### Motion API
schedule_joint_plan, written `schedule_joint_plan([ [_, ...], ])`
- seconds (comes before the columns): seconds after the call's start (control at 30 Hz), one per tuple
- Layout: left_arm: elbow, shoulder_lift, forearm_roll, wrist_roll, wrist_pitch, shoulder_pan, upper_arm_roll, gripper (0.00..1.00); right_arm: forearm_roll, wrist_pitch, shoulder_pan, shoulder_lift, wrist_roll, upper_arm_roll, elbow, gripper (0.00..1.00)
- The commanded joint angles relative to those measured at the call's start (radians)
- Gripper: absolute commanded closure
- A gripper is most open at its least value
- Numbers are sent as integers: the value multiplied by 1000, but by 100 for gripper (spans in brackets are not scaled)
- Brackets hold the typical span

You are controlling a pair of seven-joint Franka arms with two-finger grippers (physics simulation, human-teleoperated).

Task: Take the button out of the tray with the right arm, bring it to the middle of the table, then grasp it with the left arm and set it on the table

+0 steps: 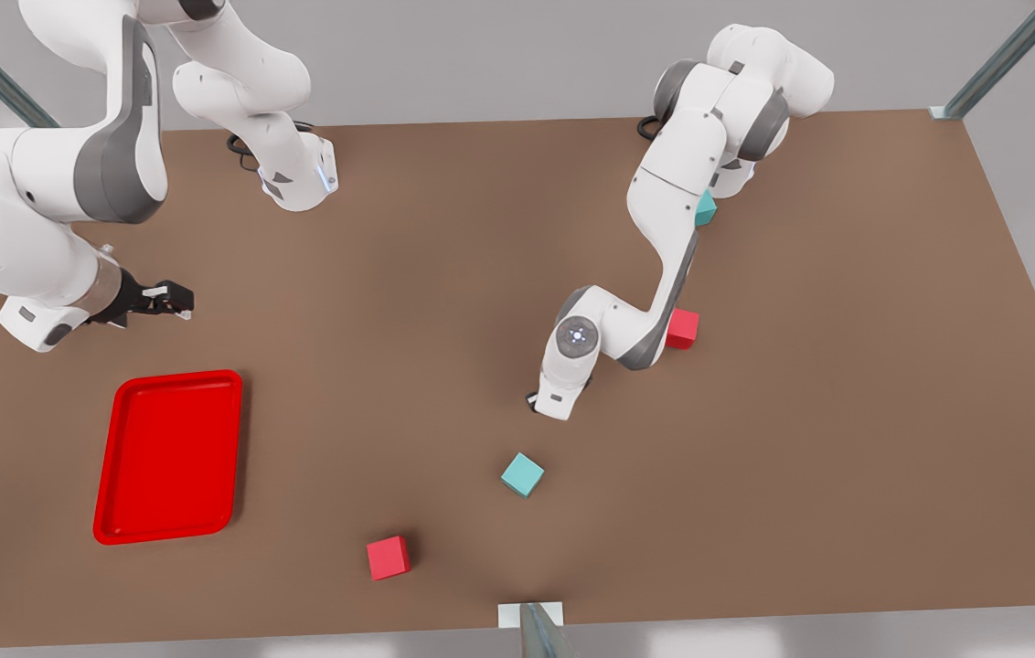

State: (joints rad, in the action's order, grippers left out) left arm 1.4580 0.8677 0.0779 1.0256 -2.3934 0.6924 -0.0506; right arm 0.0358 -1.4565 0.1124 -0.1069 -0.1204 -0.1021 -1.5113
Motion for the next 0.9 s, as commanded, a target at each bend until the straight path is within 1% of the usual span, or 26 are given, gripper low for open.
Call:
schedule_joint_plan([
  [0.0,-1,1,-1,-15,-1,-1,0,36,-1,2,-7,1,-24,-1,0,0],
  [0.2,-1,4,-1,-22,-1,-2,0,41,12,22,-30,3,-24,-7,11,0],
  [0.5,-1,11,7,-24,-1,-1,0,41,19,19,-28,-2,-24,-7,9,0],
  [0.57,-1,11,7,-24,-1,-1,0,46,19,19,-25,-2,-24,-7,9,0],
  [0.63,-1,11,7,-24,-1,-1,0,48,18,21,-28,-1,-24,-7,9,0],
  [0.73,-2,11,7,-24,-1,-1,0,55,18,25,-30,-1,-21,-7,8,0],
  [0.87,-7,8,7,-24,-1,-1,0,56,18,38,-25,-1,-21,-7,6,0],
])
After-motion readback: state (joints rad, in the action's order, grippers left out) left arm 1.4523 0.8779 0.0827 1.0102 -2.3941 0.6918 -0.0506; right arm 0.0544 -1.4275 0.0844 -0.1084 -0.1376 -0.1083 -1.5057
